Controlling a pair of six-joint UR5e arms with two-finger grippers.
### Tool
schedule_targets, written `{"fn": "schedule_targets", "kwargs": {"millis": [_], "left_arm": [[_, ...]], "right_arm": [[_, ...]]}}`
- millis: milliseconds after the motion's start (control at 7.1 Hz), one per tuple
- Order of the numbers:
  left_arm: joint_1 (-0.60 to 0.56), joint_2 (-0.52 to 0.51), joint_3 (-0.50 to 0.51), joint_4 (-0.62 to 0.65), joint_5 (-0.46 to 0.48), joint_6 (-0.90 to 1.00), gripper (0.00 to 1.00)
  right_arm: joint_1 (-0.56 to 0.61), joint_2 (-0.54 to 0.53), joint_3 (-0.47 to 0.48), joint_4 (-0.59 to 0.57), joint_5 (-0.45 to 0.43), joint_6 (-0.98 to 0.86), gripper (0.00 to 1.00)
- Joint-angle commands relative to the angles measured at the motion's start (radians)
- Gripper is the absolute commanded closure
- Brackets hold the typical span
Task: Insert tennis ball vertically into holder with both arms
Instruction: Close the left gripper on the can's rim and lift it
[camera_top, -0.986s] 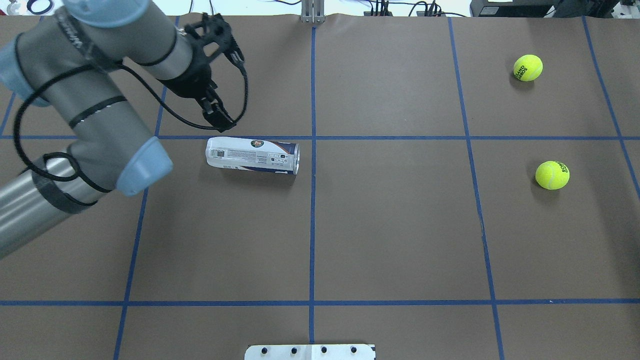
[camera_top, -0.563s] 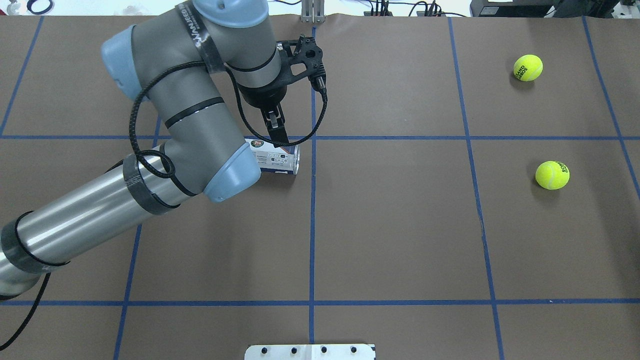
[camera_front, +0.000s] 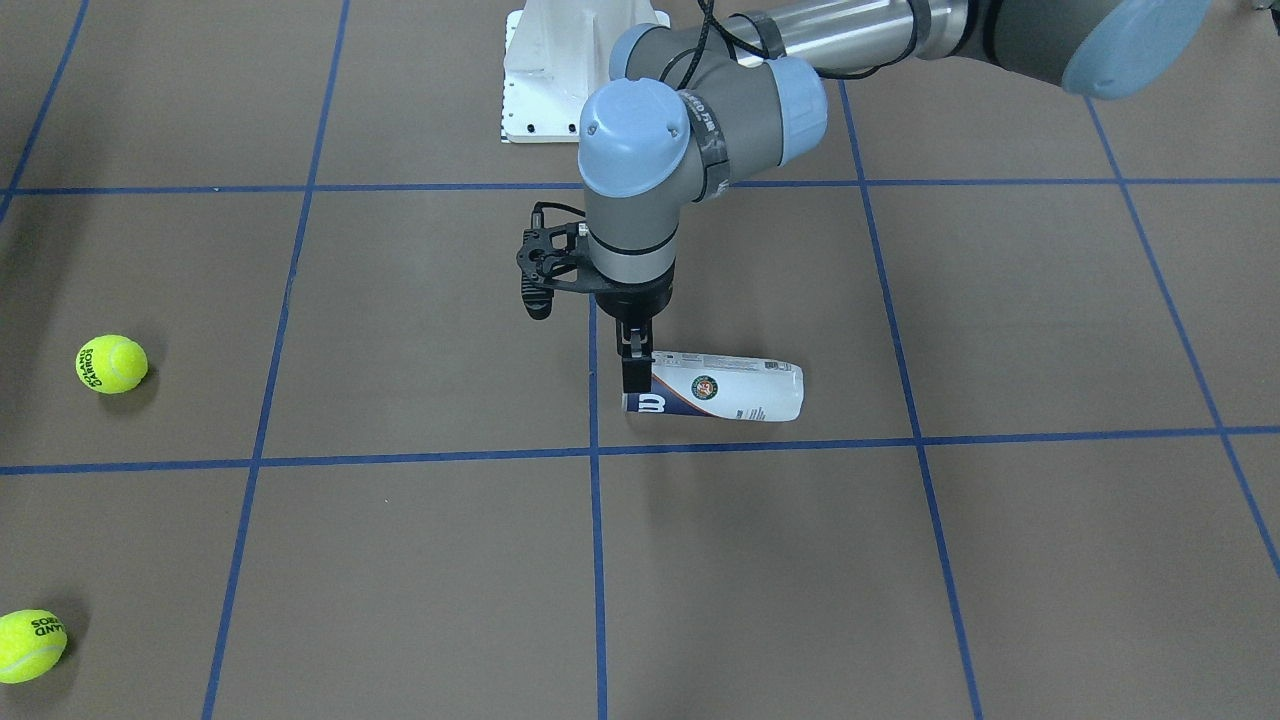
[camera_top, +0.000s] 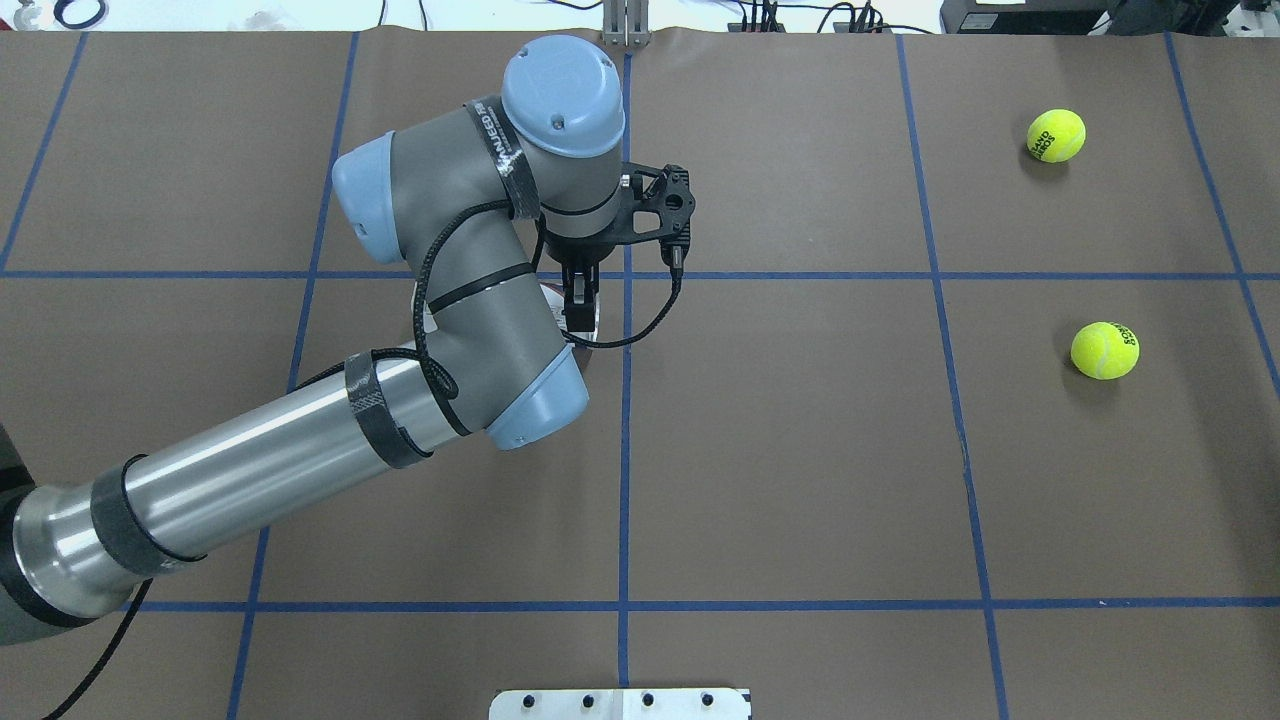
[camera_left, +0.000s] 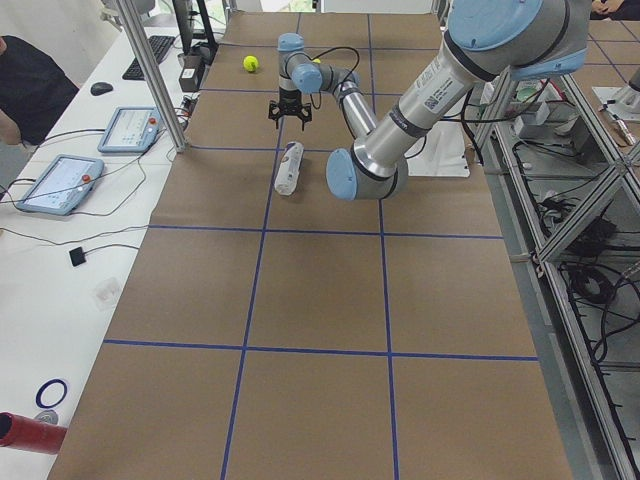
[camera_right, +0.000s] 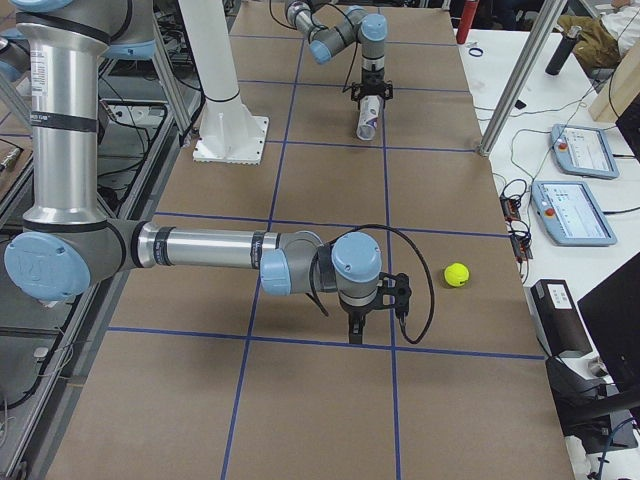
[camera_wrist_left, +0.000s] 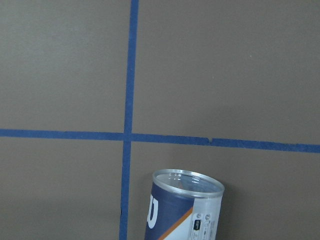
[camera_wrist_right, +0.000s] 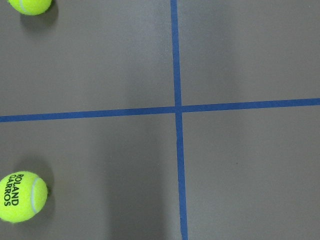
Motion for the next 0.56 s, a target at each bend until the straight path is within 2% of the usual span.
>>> {"fn": "schedule_targets", "kwargs": {"millis": [0, 141, 282, 422], "left_arm": [[0.025, -0.004, 0.032, -0.029, 0.005, 0.001, 0.01], [0.027, -0.005, 0.034, -0.029, 0.007, -0.006, 0.01], [0.042, -0.005, 0.04, -0.03, 0.056, -0.007, 0.01], [0.061, -0.005, 0.075, -0.086, 0.094, -0.009, 0.01]], "right_arm": [[0.0, -0.004, 0.0, -0.001, 0.0, -0.001, 0.0], [0.0, -0.002, 0.0, -0.001, 0.0, 0.0, 0.0], [0.0, -0.001, -0.001, 0.0, 0.0, 0.0, 0.0], [0.0, -0.001, -0.001, 0.0, 0.0, 0.0, 0.0]]}}
